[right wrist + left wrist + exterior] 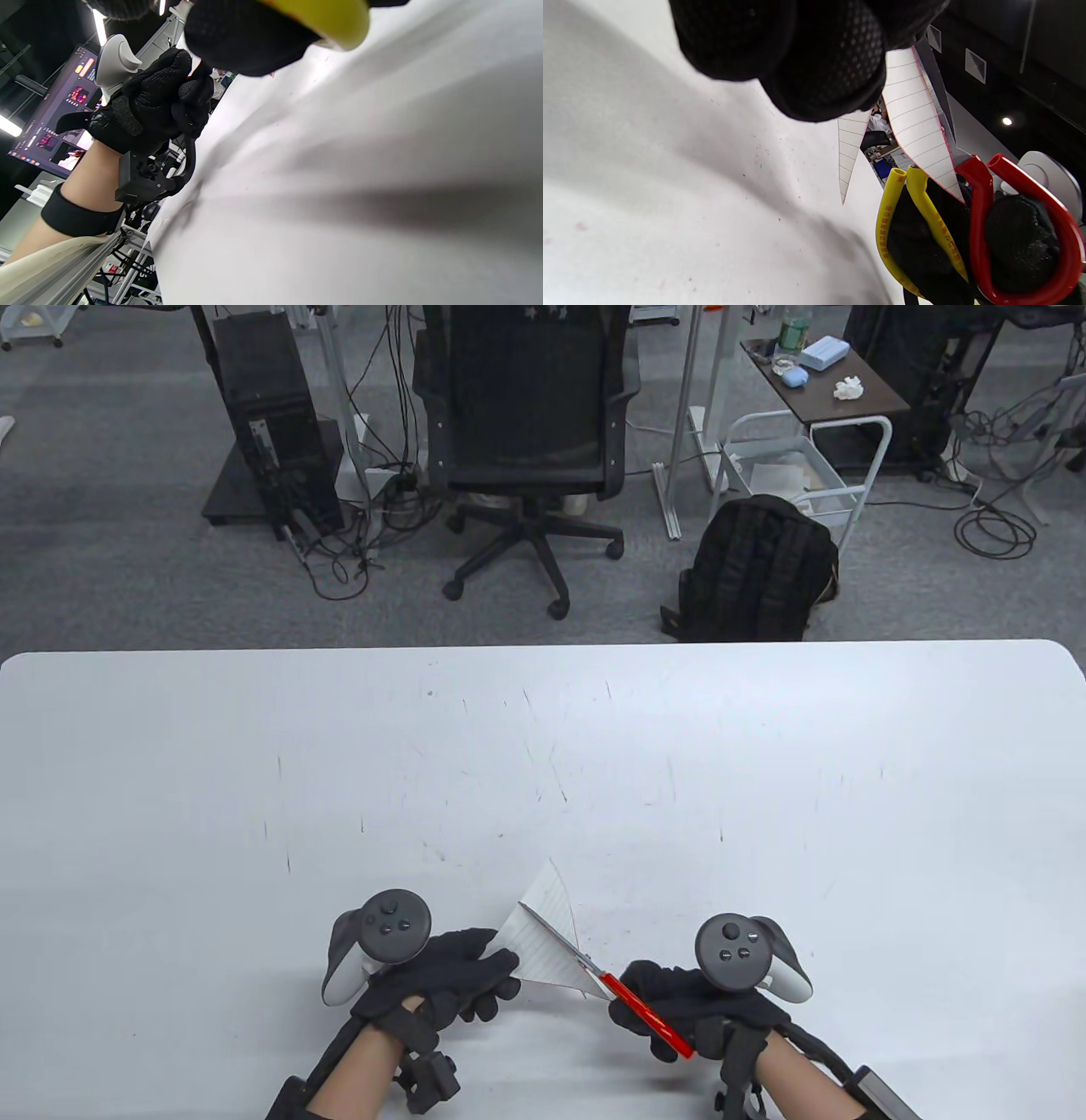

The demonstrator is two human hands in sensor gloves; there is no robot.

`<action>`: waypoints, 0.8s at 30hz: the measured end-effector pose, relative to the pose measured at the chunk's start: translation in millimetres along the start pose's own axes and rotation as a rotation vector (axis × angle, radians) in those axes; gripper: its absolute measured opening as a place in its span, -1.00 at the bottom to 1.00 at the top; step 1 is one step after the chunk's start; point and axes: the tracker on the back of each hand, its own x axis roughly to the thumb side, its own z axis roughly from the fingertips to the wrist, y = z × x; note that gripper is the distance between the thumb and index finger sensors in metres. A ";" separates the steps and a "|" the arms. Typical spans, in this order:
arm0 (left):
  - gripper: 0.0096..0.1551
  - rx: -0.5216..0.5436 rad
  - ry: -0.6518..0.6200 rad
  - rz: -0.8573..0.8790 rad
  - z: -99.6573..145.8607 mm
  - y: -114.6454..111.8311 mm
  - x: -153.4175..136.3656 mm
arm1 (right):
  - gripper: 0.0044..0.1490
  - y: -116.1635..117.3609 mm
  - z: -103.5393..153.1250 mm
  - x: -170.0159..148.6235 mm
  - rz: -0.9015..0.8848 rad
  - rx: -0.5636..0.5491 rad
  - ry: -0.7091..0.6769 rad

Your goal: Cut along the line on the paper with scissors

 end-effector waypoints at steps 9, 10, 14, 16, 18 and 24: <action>-0.60 -0.021 0.065 -0.028 -7.2 -4.1 -4.1 | -0.10 0.9 -1.0 -1.8 0.027 -0.011 0.056; -0.60 -0.019 0.067 -0.029 -6.8 -3.9 -3.7 | -0.09 1.0 -1.0 -2.1 0.026 -0.009 0.062; -0.60 -0.023 0.081 -0.032 -7.5 -4.1 -5.6 | -0.09 1.6 -1.1 -1.7 0.032 -0.008 0.070; -0.60 -0.023 0.084 -0.032 -7.5 -4.0 -6.5 | -0.10 1.9 -1.2 -1.8 0.035 -0.009 0.072; -0.60 -0.020 0.087 -0.033 -7.1 -3.3 -7.0 | -0.10 2.0 -1.6 -1.9 0.037 -0.009 0.075; -0.60 0.046 0.099 0.001 -0.1 6.4 -14.2 | -0.10 -3.0 1.0 -3.7 0.081 -0.073 0.109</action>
